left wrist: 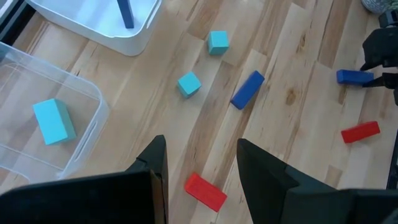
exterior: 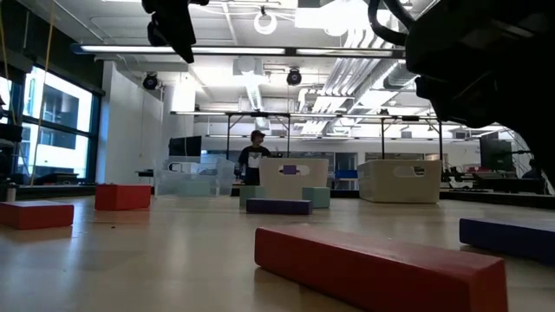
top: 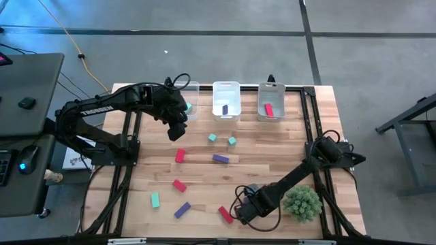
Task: Sort & place blocks by color
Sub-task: Put the blue block into the white bin
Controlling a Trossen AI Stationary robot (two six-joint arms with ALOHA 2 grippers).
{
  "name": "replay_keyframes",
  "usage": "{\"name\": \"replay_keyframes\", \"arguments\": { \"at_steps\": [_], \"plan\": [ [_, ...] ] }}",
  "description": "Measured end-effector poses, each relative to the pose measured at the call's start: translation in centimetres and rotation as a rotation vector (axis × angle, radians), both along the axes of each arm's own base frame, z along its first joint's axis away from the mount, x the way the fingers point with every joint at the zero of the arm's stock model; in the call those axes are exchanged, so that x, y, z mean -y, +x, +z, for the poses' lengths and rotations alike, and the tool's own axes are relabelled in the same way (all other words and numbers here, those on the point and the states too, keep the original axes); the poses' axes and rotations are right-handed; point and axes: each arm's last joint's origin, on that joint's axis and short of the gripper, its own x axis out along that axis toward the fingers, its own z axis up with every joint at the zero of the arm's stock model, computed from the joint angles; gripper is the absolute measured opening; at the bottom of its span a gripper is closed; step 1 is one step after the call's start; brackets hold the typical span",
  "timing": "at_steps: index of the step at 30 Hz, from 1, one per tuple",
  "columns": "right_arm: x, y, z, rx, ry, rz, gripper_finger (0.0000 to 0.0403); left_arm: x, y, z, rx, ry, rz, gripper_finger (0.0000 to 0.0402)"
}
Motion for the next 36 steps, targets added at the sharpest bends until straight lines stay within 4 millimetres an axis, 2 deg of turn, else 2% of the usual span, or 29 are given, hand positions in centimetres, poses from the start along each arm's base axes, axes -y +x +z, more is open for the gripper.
{"name": "replay_keyframes", "arguments": {
  "at_steps": [10,20,24,36],
  "plan": [
    [0.1,0.0,-0.1,-0.011,0.003,0.043,0.0075,0.0,0.0,0.0,0.0,0.0,0.0,0.0111],
    [0.3,0.1,1.0,0.042,0.003,0.046,0.0075,0.0,0.0,0.0,0.004,-0.013,0.023,0.0111],
    [1.1,0.6,2.3,0.115,-0.015,0.04,0.0075,-0.1,0.0,0.0,0.007,-0.027,0.047,0.0111],
    [5.8,3.1,5.6,0.324,-0.138,0.104,0.0075,-0.3,0.7,0.1,0.054,-0.014,0.045,0.0111]
  ]
}}
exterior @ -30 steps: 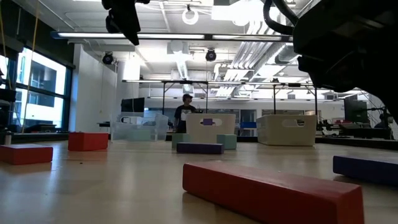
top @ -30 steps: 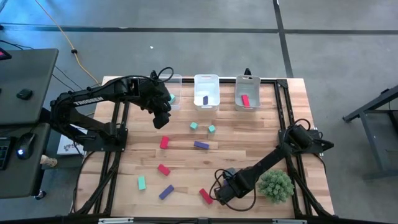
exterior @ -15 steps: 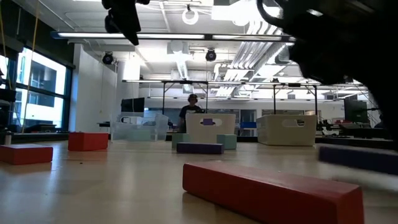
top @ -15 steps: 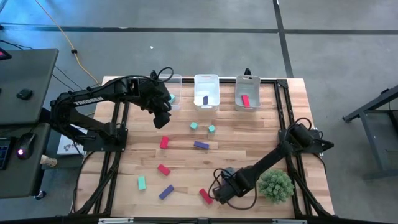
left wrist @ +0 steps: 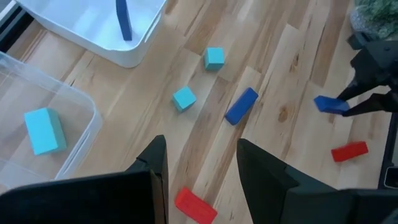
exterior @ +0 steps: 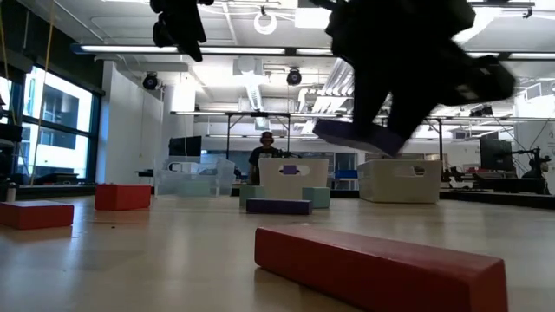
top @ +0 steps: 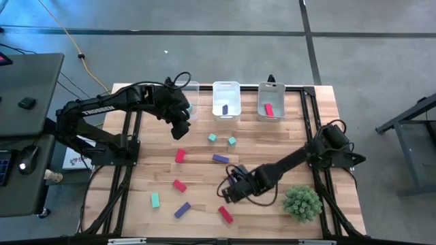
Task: Sort & place blocks by color
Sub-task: Put the blue block into the white bin
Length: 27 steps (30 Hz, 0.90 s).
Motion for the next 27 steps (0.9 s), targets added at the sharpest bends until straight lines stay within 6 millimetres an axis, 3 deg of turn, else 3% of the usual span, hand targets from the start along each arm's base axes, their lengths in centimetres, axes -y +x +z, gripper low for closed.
{"name": "replay_keyframes", "arguments": {
  "at_steps": [15,27],
  "plan": [
    [8.4,3.1,1.4,0.084,-0.187,0.156,0.0075,-1.9,1.8,-2.0,-0.057,-0.016,0.02,0.0111],
    [16.4,4.0,1.6,0.067,-0.287,0.255,0.0075,-4.8,0.8,-1.7,-0.027,0.023,0.096,0.0111]
  ]
}}
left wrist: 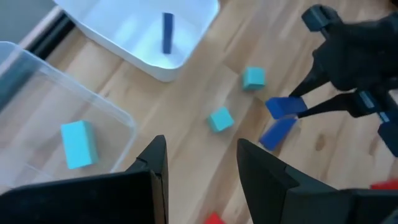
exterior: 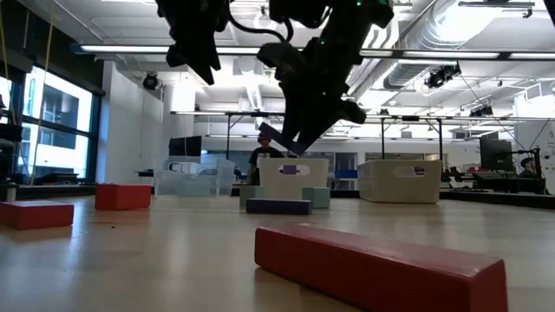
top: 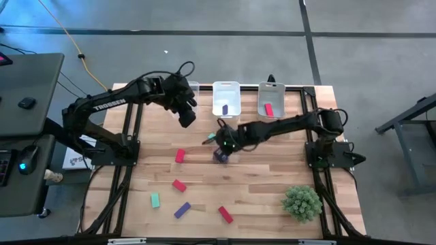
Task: Sort & place blocks by color
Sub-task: Put the blue block into the white bin
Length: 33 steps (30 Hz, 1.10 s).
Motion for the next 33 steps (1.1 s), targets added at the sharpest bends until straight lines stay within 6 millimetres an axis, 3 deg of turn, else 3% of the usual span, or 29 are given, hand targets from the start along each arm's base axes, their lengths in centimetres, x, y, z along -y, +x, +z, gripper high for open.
{"name": "replay_keyframes", "arguments": {
  "at_steps": [17,27,33],
  "plan": [
    [13.1,-2.7,3.3,0.06,-0.211,0.005,0.0075,-2.1,-1.2,0.0,0.0,0.01,0.087,0.0111],
    [17.8,-4.3,3.5,0.08,-0.244,-0.079,0.0075,-2.3,-1.0,0.2,0.031,0.032,0.089,0.0111],
    [19.5,-4.6,2.5,0.068,-0.225,-0.117,0.0075,-2.3,-0.9,0.3,0.043,0.044,0.091,0.0111]
  ]
}}
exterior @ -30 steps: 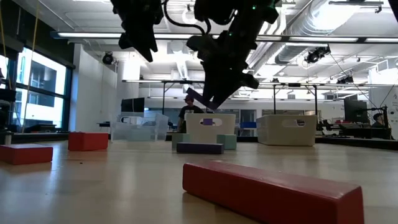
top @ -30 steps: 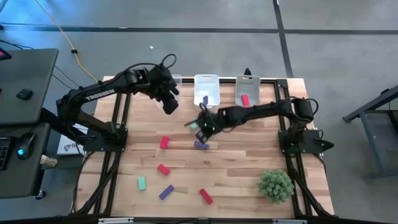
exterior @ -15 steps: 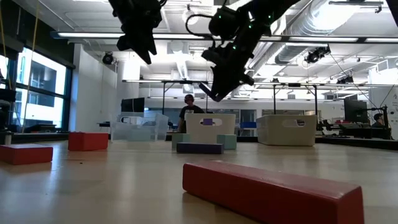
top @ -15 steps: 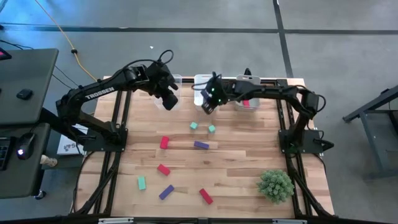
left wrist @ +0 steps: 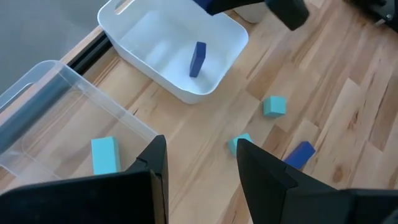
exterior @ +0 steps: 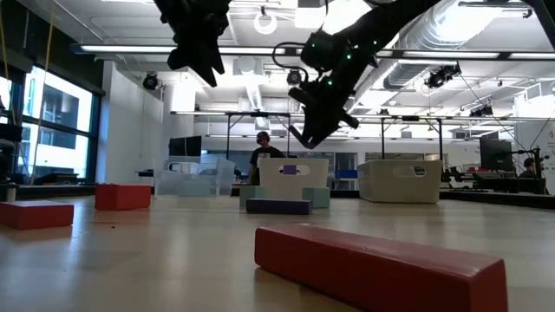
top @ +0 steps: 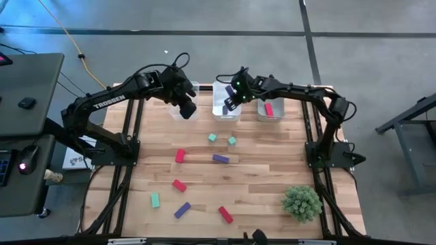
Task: Sort & place blocks by color
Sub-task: Put the blue block into the white bin
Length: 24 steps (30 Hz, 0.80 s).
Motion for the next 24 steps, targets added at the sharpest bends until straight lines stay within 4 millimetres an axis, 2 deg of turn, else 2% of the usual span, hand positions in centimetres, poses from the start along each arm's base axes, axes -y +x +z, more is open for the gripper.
{"name": "replay_keyframes", "arguments": {
  "at_steps": [14,24],
  "plan": [
    [0.2,0.3,-2.4,-0.058,0.094,0.008,0.0075,0.0,0.0,0.0,0.0,-0.001,0.002,0.0111],
    [0.0,0.3,-2.5,-0.05,0.139,0.007,0.0077,0.0,0.0,0.0,0.0,0.0,0.001,0.0111]
  ]
}}
